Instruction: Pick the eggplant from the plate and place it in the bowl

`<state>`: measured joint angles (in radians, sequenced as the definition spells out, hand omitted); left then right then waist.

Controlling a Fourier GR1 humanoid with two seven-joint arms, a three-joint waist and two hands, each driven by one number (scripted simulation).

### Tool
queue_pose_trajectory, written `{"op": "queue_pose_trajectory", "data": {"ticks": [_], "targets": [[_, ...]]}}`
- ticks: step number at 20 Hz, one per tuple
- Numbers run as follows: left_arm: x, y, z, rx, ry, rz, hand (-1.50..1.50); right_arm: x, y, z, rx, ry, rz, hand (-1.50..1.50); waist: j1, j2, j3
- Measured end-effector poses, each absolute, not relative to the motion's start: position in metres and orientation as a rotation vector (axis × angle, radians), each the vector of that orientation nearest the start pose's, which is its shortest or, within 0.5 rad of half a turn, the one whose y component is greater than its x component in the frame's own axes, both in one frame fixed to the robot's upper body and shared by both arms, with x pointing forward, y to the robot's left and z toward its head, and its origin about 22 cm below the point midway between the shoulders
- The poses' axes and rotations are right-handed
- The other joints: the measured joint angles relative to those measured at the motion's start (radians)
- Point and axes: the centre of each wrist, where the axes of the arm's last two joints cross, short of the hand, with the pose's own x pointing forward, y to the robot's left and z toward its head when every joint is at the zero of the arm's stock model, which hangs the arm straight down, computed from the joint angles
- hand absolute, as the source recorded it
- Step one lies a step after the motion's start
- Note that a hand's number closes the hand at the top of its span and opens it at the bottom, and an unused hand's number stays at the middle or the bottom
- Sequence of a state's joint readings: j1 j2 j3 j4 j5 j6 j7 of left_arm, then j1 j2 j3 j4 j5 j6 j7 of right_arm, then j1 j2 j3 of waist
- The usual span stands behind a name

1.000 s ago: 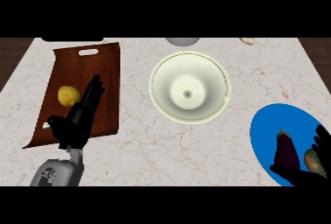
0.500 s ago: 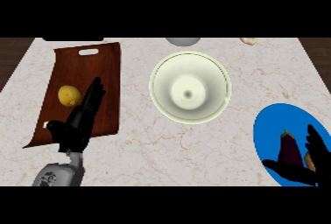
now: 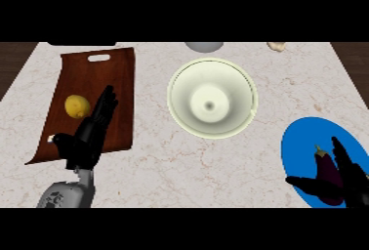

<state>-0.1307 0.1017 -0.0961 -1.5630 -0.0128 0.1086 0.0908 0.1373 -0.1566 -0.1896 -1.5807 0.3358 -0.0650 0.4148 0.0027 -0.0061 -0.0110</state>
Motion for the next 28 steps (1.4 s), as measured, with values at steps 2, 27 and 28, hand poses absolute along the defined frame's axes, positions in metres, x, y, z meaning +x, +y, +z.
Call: {"op": "queue_pose_trajectory", "data": {"ticks": [2, 27, 28], "targets": [[0.272, 0.214, 0.033, 0.070, -1.589, -0.115, 0.00, 0.197, -0.324, -0.012, -0.594, -1.009, 0.099, 1.50, -0.001, -0.001, -0.001], [0.279, 0.201, 0.031, 0.015, -1.591, -0.161, 0.00, 0.217, -0.073, 0.044, -0.165, -1.682, 0.643, 1.50, 0.063, 0.004, 0.010], [0.279, 0.201, 0.030, 0.019, -1.593, -0.158, 0.00, 0.212, -0.061, 0.049, -0.167, -1.729, 0.645, 1.50, 0.057, 0.004, 0.010]]}}
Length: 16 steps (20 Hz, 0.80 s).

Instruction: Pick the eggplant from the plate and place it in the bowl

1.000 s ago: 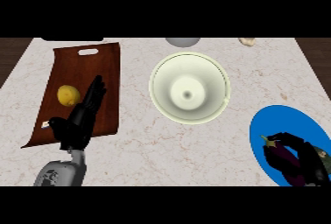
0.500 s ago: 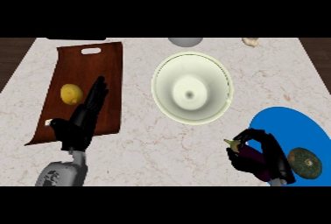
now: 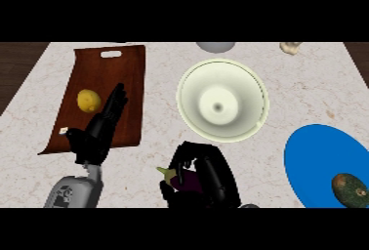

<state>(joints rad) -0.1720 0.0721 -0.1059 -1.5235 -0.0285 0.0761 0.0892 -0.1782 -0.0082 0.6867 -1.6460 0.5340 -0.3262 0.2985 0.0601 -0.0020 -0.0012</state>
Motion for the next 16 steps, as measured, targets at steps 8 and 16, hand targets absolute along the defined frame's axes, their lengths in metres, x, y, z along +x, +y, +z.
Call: {"op": "queue_pose_trajectory", "data": {"ticks": [8, 16], "targets": [[0.282, 0.209, 0.028, 0.046, -1.585, -0.140, 0.00, 0.187, -0.001, 0.103, -0.317, -1.951, 0.652, 1.50, -0.032, -0.007, -0.002], [0.280, 0.206, 0.028, 0.043, -1.583, -0.133, 0.00, 0.202, 0.027, 0.177, -0.515, -1.985, 0.651, 1.50, -0.032, -0.008, -0.002]]}}
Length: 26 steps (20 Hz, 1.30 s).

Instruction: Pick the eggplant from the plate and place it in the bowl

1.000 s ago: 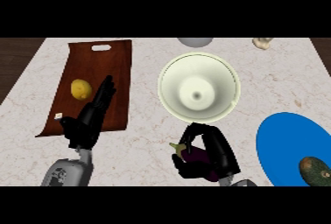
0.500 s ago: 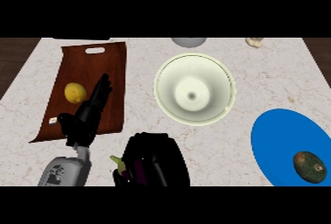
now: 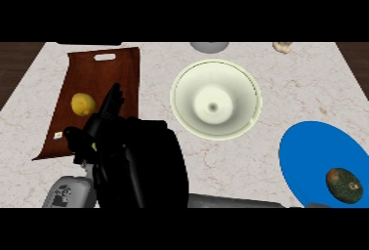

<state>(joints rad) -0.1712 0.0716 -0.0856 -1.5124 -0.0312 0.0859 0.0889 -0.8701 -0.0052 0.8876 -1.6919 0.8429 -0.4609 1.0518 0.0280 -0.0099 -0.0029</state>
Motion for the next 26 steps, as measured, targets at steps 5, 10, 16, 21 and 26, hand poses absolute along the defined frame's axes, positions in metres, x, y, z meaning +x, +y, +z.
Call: {"op": "queue_pose_trajectory", "data": {"ticks": [5, 10, 16, 21, 26], "targets": [[0.280, 0.207, 0.025, 0.044, -1.584, -0.133, 0.00, 0.224, 0.041, 0.214, -0.587, -2.002, 0.621, 1.50, 0.002, 0.004, 0.000], [0.281, 0.211, 0.030, 0.050, -1.595, -0.133, 0.00, 0.246, 0.049, 0.236, -0.637, -1.954, 0.591, 1.50, -0.003, 0.006, 0.001], [0.276, 0.214, 0.027, 0.060, -1.594, -0.125, 0.00, 0.292, 0.045, 0.229, -0.828, -1.827, 0.611, 1.50, -0.013, 0.009, 0.001], [0.277, 0.210, 0.031, 0.055, -1.594, -0.123, 0.00, 0.328, 0.029, 0.210, -0.975, -1.723, 0.663, 1.50, -0.016, 0.011, 0.002], [0.273, 0.210, 0.030, 0.060, -1.597, -0.121, 0.00, 0.358, 0.001, 0.179, -1.049, -1.632, 0.666, 1.50, -0.018, 0.012, 0.003]]}}
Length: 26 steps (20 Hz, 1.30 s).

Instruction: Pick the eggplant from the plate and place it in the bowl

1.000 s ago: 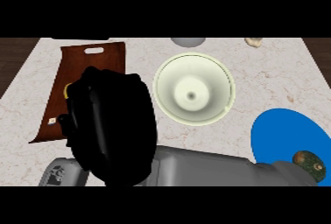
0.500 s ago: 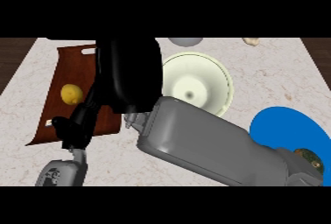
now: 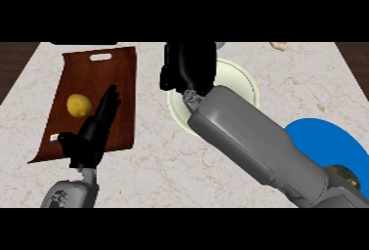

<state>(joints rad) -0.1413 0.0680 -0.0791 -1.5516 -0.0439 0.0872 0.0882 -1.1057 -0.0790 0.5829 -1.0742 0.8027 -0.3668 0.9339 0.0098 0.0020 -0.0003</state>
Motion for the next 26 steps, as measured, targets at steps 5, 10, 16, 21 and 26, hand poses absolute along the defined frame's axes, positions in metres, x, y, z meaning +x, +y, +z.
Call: {"op": "queue_pose_trajectory", "data": {"ticks": [5, 10, 16, 21, 26], "targets": [[0.273, 0.211, 0.034, 0.064, -1.598, -0.119, 0.00, 0.381, -0.029, 0.153, -1.098, -1.569, 0.674, 1.50, 0.000, 0.000, 0.000], [0.274, 0.213, 0.034, 0.062, -1.600, -0.117, 0.00, 0.397, -0.060, 0.119, -1.065, -1.498, 0.696, 1.50, 0.002, 0.002, 0.000], [0.276, 0.217, 0.033, 0.054, -1.598, -0.119, 0.00, 0.405, -0.092, 0.091, -0.862, -1.427, 0.672, -1.50, 0.002, 0.004, 0.001], [0.274, 0.222, 0.031, 0.055, -1.599, -0.119, 0.00, 0.403, -0.100, 0.075, -0.712, -1.509, 0.635, -1.50, 0.002, 0.003, 0.001], [0.275, 0.222, 0.031, 0.061, -1.594, -0.120, 0.00, 0.403, -0.107, 0.082, -0.646, -1.668, 0.497, -1.50, -0.003, 0.000, 0.001]]}}
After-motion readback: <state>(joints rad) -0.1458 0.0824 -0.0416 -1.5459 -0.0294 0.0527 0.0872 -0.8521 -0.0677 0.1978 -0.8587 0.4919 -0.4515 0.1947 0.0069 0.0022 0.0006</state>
